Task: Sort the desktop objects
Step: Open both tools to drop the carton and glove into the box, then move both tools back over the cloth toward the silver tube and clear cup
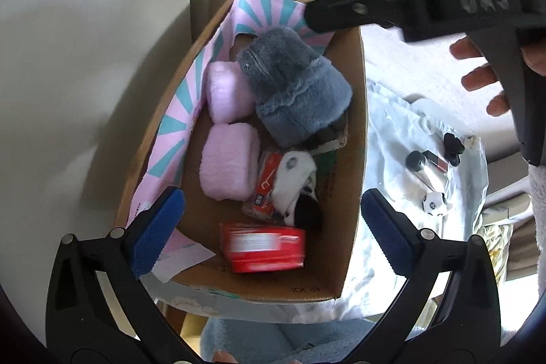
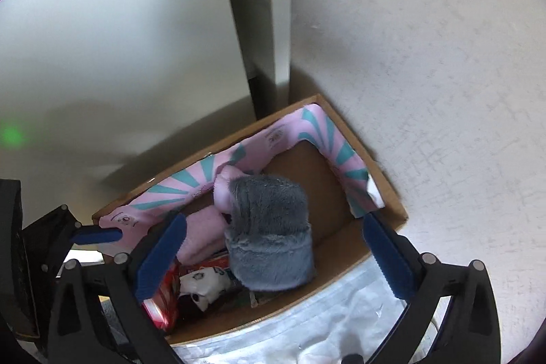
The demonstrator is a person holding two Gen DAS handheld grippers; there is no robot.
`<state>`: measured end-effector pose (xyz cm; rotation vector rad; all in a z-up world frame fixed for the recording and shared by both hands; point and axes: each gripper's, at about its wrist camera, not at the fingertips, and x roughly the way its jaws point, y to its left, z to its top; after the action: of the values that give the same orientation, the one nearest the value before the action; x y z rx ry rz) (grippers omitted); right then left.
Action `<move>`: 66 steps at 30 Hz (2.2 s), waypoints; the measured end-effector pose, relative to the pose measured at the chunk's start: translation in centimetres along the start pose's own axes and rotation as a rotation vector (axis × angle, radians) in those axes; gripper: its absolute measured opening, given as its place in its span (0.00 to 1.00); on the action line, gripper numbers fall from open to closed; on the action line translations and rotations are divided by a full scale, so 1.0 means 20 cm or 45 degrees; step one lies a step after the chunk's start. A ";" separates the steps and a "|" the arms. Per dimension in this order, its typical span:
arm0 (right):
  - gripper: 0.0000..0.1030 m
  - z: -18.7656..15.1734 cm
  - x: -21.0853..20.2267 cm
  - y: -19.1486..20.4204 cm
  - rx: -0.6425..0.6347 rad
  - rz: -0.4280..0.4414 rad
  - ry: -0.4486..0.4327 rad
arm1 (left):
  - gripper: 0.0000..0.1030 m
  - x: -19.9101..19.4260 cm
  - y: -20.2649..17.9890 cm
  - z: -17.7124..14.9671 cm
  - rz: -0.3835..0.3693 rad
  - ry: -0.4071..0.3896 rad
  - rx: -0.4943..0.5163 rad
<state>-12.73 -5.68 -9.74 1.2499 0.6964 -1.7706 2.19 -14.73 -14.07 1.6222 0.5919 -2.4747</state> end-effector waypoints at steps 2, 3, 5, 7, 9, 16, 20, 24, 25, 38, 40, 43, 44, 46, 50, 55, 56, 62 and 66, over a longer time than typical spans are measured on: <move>1.00 -0.01 -0.02 0.00 -0.011 -0.030 0.001 | 1.00 -0.01 0.00 0.01 0.008 -0.006 -0.006; 1.00 -0.02 -0.04 0.00 -0.019 -0.043 -0.009 | 1.00 -0.01 -0.01 0.02 0.009 -0.003 -0.007; 1.00 -0.04 -0.09 0.00 -0.027 -0.063 -0.029 | 1.00 -0.04 -0.01 0.05 0.017 -0.008 -0.017; 1.00 -0.06 -0.14 -0.01 -0.039 -0.082 -0.044 | 1.00 -0.07 -0.02 0.07 0.012 -0.025 -0.021; 1.00 -0.09 -0.16 -0.02 -0.060 -0.110 -0.056 | 1.00 -0.10 -0.03 0.10 0.007 -0.037 -0.022; 1.00 -0.16 -0.26 -0.06 -0.065 -0.156 -0.073 | 1.00 -0.12 -0.08 0.10 0.063 -0.048 0.022; 1.00 -0.21 -0.27 -0.08 -0.039 -0.140 -0.016 | 1.00 -0.12 -0.13 0.09 0.050 -0.057 0.055; 1.00 -0.28 -0.28 -0.06 -0.075 -0.191 0.002 | 1.00 -0.11 -0.21 0.08 0.020 -0.033 0.103; 1.00 -0.30 -0.30 -0.07 -0.071 -0.191 0.003 | 1.00 -0.11 -0.23 0.08 -0.012 -0.009 0.114; 1.00 -0.59 -0.57 -0.26 0.138 -0.333 -0.011 | 1.00 -0.13 -0.50 0.09 -0.152 0.052 0.230; 1.00 -0.67 -0.62 -0.32 0.203 -0.362 -0.032 | 1.00 -0.13 -0.56 0.09 -0.181 0.061 0.271; 1.00 -0.78 -0.68 -0.44 0.311 -0.351 -0.042 | 1.00 -0.11 -0.67 0.09 -0.254 0.074 0.315; 1.00 -0.83 -0.69 -0.47 0.342 -0.367 -0.039 | 1.00 -0.11 -0.70 0.09 -0.280 0.067 0.318; 1.00 -0.90 -0.71 -0.53 0.404 -0.405 -0.025 | 1.00 -0.10 -0.76 0.09 -0.293 0.061 0.338; 1.00 -1.09 -0.76 -0.65 0.543 -0.452 -0.032 | 1.00 -0.03 -0.91 0.07 -0.240 0.081 0.436; 1.00 -1.33 -0.78 -0.77 0.678 -0.463 -0.036 | 1.00 0.12 -1.09 0.05 -0.257 0.160 0.530; 1.00 -1.36 -0.78 -0.79 0.695 -0.457 -0.037 | 1.00 0.14 -1.12 0.04 -0.247 0.170 0.550; 1.00 -1.62 -0.70 -0.83 0.758 -0.426 -0.016 | 1.00 0.35 -1.23 -0.06 -0.175 0.237 0.663; 1.00 -1.74 -0.61 -0.82 0.762 -0.372 -0.069 | 0.97 0.48 -1.16 -0.19 -0.161 0.293 0.677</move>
<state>-8.63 34.52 -10.80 1.5333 0.3305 -2.3539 -5.83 9.05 -18.20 2.1306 0.0464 -2.7153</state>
